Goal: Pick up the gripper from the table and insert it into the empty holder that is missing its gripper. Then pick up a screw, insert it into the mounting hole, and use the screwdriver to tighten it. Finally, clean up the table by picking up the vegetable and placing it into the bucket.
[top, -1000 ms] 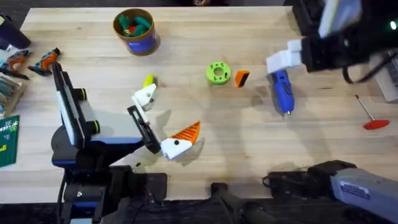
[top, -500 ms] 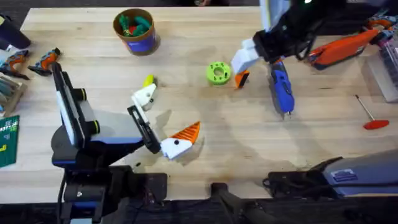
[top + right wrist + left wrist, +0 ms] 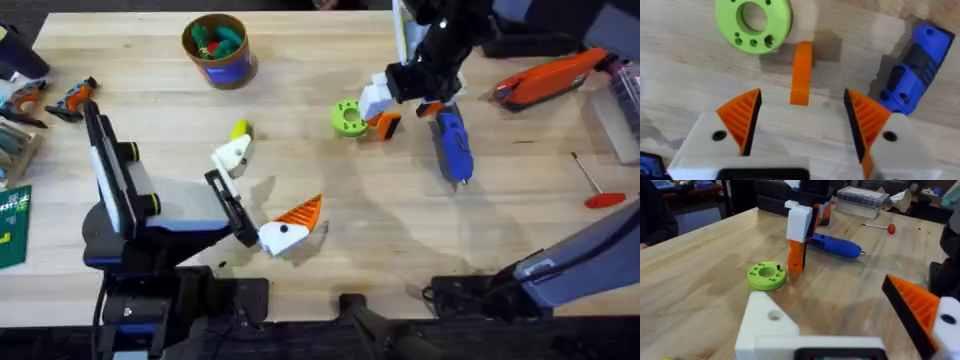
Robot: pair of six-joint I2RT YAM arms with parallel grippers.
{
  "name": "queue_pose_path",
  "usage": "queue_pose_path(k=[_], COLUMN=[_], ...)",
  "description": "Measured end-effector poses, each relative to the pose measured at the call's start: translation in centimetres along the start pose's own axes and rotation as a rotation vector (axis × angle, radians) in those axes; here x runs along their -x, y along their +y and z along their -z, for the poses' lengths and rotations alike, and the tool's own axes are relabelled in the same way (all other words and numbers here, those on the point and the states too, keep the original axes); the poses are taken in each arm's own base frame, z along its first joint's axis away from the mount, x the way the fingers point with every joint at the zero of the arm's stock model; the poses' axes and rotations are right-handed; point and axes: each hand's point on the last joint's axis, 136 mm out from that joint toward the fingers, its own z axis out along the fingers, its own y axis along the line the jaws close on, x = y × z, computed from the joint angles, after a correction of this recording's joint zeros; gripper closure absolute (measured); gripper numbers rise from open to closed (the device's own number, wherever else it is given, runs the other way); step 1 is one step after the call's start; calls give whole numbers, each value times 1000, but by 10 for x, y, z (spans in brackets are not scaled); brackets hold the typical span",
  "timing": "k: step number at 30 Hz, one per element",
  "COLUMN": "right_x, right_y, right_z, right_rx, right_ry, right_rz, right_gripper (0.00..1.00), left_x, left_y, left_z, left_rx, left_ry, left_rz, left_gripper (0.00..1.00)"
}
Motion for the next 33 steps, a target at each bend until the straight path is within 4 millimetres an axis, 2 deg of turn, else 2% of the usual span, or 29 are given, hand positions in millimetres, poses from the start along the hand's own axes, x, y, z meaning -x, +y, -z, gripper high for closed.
queue_pose_path(k=[7,18,24,26,28,33], right_x=[1,1,1,2,2,2], right_y=[-3,9,8,8,8,8], right_z=[-4,-23,-23,-23,-23,-23], right_rx=[-34,-43,-46,-45,-46,-47], right_ry=[4,35,35,33,33,32], right_rz=[-36,-10,-8,-8,-8,-3], right_gripper=[71,71,84,139,239,639], left_x=[0,0,0,0,0,0], left_y=[0,0,0,0,0,0], left_z=[0,0,0,0,0,0], left_rx=[0,0,0,0,0,0], left_ry=[0,0,0,0,0,0], left_rz=[0,0,0,0,0,0], left_gripper=[15,15,15,15,15,15])
